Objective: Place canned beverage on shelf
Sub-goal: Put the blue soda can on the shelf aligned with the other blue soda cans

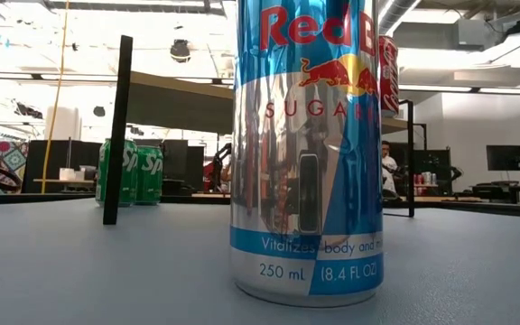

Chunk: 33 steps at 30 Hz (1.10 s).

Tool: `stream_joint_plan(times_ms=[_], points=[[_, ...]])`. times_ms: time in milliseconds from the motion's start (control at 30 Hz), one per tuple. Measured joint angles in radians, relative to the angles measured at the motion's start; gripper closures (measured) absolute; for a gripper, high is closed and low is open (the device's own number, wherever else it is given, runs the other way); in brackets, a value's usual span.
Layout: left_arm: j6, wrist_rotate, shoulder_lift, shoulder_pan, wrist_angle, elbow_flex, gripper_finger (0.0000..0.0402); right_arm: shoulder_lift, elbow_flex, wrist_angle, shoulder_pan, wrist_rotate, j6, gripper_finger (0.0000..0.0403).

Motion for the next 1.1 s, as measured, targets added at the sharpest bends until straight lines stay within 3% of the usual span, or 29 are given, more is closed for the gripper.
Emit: stream_joint_plan(times_ms=[1100], points=[[-0.016,-0.003,0.000,0.000,-0.002,0.000,0.0343,-0.051,0.018,0.033,-0.020,0.031,-0.012,0.0112]])
